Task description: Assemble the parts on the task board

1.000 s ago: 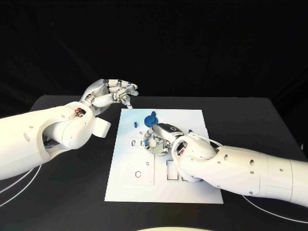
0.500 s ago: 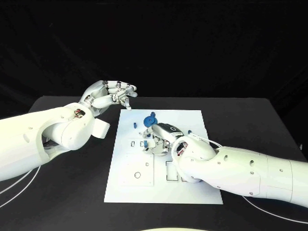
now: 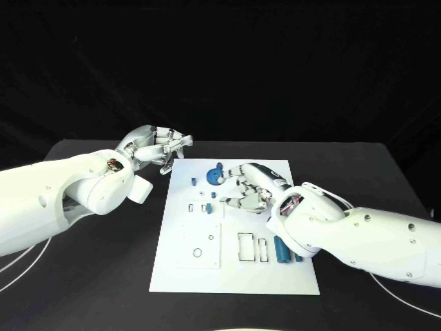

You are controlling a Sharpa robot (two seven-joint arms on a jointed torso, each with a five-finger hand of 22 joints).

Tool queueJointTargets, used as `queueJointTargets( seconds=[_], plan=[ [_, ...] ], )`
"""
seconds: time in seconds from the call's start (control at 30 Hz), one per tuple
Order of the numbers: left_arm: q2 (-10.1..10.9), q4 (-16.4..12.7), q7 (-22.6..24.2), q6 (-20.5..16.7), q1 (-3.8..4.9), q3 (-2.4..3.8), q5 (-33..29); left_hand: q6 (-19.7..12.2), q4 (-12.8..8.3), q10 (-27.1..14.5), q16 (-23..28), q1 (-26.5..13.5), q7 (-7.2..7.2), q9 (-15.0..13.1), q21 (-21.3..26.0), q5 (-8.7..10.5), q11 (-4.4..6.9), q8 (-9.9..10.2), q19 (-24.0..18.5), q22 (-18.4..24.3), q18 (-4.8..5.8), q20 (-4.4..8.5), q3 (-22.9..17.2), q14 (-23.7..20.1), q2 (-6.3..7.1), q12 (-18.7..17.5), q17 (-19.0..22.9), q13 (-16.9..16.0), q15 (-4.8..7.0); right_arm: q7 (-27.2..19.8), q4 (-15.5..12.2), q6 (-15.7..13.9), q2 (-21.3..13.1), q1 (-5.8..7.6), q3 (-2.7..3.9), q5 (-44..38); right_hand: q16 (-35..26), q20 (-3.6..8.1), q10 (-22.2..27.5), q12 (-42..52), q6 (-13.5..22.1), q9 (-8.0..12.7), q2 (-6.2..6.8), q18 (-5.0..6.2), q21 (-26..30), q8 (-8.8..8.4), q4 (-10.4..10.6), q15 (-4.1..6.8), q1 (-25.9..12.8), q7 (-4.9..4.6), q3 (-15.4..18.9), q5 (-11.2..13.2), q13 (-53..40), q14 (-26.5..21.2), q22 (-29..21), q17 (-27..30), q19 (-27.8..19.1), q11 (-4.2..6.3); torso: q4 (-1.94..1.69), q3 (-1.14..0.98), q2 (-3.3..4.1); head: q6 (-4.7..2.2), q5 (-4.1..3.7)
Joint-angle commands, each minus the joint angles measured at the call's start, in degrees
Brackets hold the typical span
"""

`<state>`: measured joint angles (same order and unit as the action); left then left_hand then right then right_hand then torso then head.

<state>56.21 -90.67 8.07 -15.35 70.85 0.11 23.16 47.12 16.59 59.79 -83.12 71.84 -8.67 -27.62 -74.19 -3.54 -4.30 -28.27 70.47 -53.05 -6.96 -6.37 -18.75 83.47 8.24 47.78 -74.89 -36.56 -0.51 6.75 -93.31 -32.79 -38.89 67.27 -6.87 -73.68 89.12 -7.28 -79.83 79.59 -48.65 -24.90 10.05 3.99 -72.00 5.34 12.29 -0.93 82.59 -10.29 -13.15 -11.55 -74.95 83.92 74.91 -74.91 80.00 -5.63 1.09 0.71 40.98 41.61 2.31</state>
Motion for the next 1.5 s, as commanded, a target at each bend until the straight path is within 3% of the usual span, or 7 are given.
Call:
queueJointTargets(
  seconds=[0.03, 0.33, 0.63, 0.93, 1.1, 1.3, 1.5],
  plan=[
    [-0.34, 0.74, -14.04, 6.97, 0.08, 0.01, 13.37, 0.47, 0.16, 1.26, -1.96, -1.26, 0.79, -1.40, -2.21, 0.16, 0.75, -2.24, 1.84, -3.74, 0.82, 0.53, 1.12, 2.43, -0.32, 6.07, -7.97, -5.43, 0.51, -6.70, -2.21, 1.52, -3.08, 1.26, 0.17, 11.07, -0.22, 0.24, 0.27, -0.14, -0.52, -0.07, 0.00, 0.45, 0.29, 0.28, 0.05, -0.19, 0.92, -0.08, -0.61, -0.93, -3.21, 5.45, 1.20, -12.77, -0.19, 0.22, 0.18, -0.16, -0.41, 0.08, 0.06],
    [-2.11, 1.45, -27.93, 16.33, 0.87, 0.01, 24.50, 2.54, 0.30, 10.53, -5.79, -5.35, 3.25, -7.21, -6.42, 0.14, 2.91, -8.66, 6.40, -12.20, 2.26, 2.16, 4.25, 5.71, -2.07, 19.88, -13.49, -21.26, 2.39, -8.93, -4.50, 4.14, -10.97, 4.32, 0.49, 21.27, -0.42, 0.29, 0.46, -0.28, -0.60, -0.06, -0.06, 0.54, 0.83, 0.44, 0.23, -0.16, 1.11, -0.10, -1.43, -2.59, -3.01, 5.34, 0.92, -12.37, -0.42, 0.23, 0.24, -0.47, -1.13, 0.79, -0.08],
    [-5.59, 2.81, -35.01, 23.78, 2.96, -0.69, 31.97, 0.90, 0.35, 8.57, -4.89, -10.06, 3.28, -9.95, -6.29, 0.10, 2.91, -9.75, 5.96, -11.87, 2.19, 2.39, 7.02, 5.07, -3.42, 18.67, -12.28, -19.90, 2.48, -10.31, -1.07, 4.30, -13.11, 5.84, 0.61, 27.29, -0.47, 0.32, 0.57, -0.37, -0.59, -0.04, 0.04, 0.58, 1.07, 0.51, 0.33, -0.13, 1.11, -0.10, -1.90, -3.53, -2.89, 5.32, 0.80, -12.30, -0.51, 0.25, 0.01, -0.88, -1.48, 1.21, 0.13],
    [-9.33, 4.34, -36.73, 26.62, 3.94, -1.57, 34.53, 0.39, 0.35, 7.40, -4.12, -10.76, 3.10, -10.54, -5.67, 0.02, 2.73, -9.75, 5.10, -10.58, 1.96, 2.24, 7.76, 4.49, -4.09, 17.69, -11.28, -18.81, 2.31, -10.44, 0.23, 4.20, -12.90, 6.29, 0.61, 27.97, -1.27, 0.33, 1.55, -1.34, -0.28, 0.05, 0.41, 0.98, 2.97, 0.47, 0.42, -0.13, 1.11, -0.15, -2.73, -4.99, -1.84, 4.87, -0.48, -10.78, -1.49, 0.22, -0.02, -0.87, -1.45, 1.42, 0.42],
    [-11.63, 6.16, -37.25, 28.53, 4.48, -2.49, 35.91, 0.13, 0.35, 6.86, -3.86, -11.24, 2.99, -10.83, -5.37, 0.04, 2.62, -9.73, 4.69, -9.98, 1.85, 2.16, 8.21, 4.30, -4.48, 17.27, -10.98, -18.35, 2.21, -10.65, 0.63, 3.35, -12.79, 6.34, 0.61, 27.97, -1.47, 0.34, 1.72, -1.50, -0.23, 0.07, 0.54, 1.11, 3.59, 0.48, 0.48, -0.13, 1.04, -0.17, -2.92, -5.33, -1.66, 4.76, -0.90, -10.42, -1.81, 0.21, -0.01, -0.82, -1.50, 1.72, 0.89],
    [-14.20, 8.11, -37.48, 29.55, 4.79, -3.53, 36.42, -0.08, 0.33, 6.44, -3.65, -11.41, 2.92, -11.10, -5.18, -0.06, 2.54, -9.72, 4.44, -9.65, 1.79, 2.08, 8.42, 4.14, -5.04, 16.97, -10.72, -18.02, 2.13, -11.65, 1.41, 0.08, -12.32, 6.42, 0.61, 29.31, -3.61, 0.35, 5.90, -5.51, -0.55, -0.26, 1.85, 2.40, 10.11, 1.45, 1.65, -0.06, -0.50, 0.03, -3.02, -5.74, 2.72, 3.57, -5.29, -6.86, -5.40, 0.32, 0.18, -0.77, -1.44, 1.74, 1.40],
    [-15.97, 9.25, -37.67, 30.87, 4.90, -4.11, 36.61, -0.11, 0.32, 6.43, -3.68, -11.40, 2.91, -11.12, -5.17, -0.07, 2.54, -9.72, 4.42, -9.63, 1.78, 2.07, 8.43, 4.16, -5.09, 16.97, -10.77, -18.03, 2.13, -12.48, 1.84, -2.08, -11.94, 6.50, 0.61, 31.51, -4.05, 0.36, 6.12, -5.70, -0.37, -0.35, 1.96, 2.57, 11.11, 1.66, 1.91, -0.05, -0.74, 0.03, -3.02, -6.12, 2.98, 3.32, -5.92, -6.19, -5.92, 0.32, 0.17, -0.88, -1.43, 2.28, 1.23]
  ],
)
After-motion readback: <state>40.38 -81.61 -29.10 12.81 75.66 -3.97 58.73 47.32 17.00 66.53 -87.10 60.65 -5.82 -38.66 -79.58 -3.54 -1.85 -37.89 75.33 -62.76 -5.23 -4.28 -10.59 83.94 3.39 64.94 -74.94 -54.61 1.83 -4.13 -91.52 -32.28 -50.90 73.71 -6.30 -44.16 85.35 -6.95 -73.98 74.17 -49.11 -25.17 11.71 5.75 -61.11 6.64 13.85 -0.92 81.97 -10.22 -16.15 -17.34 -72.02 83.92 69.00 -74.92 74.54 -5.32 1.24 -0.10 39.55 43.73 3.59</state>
